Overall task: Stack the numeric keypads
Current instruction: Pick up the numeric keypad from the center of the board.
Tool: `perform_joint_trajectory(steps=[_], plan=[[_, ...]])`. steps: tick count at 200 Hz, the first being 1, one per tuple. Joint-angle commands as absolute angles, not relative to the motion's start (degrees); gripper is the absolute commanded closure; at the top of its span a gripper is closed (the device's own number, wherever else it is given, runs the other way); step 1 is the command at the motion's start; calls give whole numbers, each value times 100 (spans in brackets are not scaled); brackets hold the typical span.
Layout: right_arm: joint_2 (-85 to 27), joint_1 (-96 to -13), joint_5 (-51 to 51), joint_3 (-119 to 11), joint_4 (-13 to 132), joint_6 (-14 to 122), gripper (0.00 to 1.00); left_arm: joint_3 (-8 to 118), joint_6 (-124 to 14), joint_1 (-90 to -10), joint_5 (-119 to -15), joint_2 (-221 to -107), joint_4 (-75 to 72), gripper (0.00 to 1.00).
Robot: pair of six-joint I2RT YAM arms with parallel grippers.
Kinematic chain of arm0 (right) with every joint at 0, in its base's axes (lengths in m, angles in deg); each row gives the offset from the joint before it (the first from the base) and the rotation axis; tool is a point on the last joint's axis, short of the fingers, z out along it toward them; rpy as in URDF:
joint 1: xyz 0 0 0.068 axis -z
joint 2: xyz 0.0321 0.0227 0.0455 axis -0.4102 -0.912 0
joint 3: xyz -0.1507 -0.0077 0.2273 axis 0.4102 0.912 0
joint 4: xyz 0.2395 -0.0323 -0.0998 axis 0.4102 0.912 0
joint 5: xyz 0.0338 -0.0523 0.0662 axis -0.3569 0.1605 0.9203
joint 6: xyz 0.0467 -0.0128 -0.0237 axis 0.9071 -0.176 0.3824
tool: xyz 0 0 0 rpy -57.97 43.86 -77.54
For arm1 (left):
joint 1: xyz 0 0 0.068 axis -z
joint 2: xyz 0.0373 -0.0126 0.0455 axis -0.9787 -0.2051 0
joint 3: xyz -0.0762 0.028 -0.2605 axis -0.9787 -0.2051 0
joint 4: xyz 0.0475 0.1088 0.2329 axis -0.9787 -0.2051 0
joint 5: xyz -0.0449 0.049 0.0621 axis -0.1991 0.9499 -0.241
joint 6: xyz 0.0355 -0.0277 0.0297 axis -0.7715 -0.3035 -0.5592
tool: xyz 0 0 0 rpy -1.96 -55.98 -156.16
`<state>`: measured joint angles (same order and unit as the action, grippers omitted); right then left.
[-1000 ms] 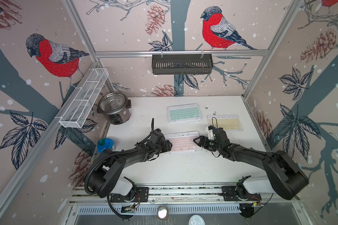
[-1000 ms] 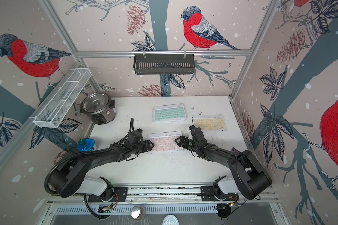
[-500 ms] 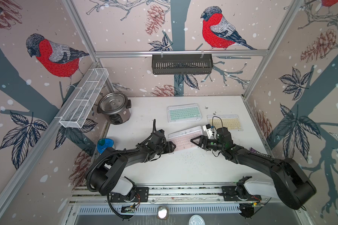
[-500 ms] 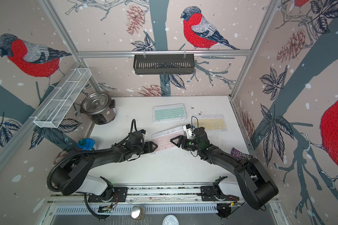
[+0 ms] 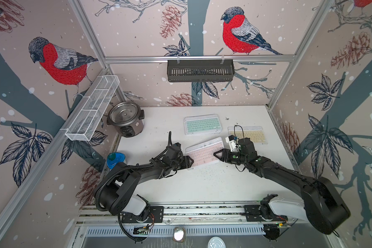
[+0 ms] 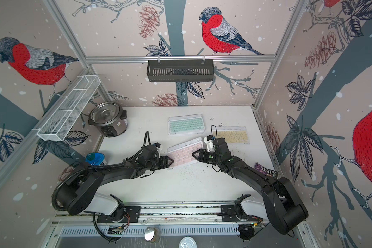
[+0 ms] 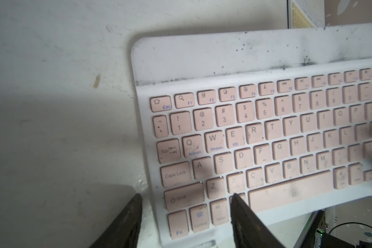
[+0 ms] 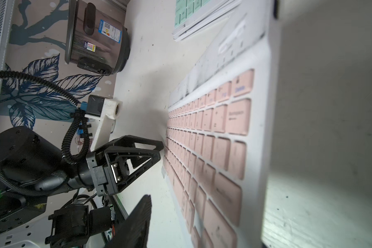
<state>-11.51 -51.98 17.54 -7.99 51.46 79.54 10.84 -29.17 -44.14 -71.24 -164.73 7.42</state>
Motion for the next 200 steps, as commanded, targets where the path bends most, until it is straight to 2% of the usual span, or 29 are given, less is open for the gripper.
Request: perform_joint_trajectory(steps=[1, 57, 128, 164, 187, 200], plan=[[-1150, -5193, 1631, -840, 5192, 7776, 51, 1044, -2819, -4400, -7092, -16525, -108, 34], [-1035, -5173, 1613, -787, 5272, 7802, 68, 1055, -2819, -4397, -7035, -16508, -119, 35], [-1004, -5133, 1701, -695, 5255, 7855, 72, 1072, -2776, -4400, -6915, -16415, -149, 35], [-984, -5083, 1804, -608, 5203, 7906, 81, 1098, -2740, -4405, -6823, -16378, -172, 35], [-951, -4994, 1841, -530, 5172, 7952, 92, 1133, -2697, -4403, -6749, -16346, -197, 35], [-931, -4936, 1917, -476, 5121, 7985, 93, 1159, -2660, -4405, -6681, -16292, -231, 35]])
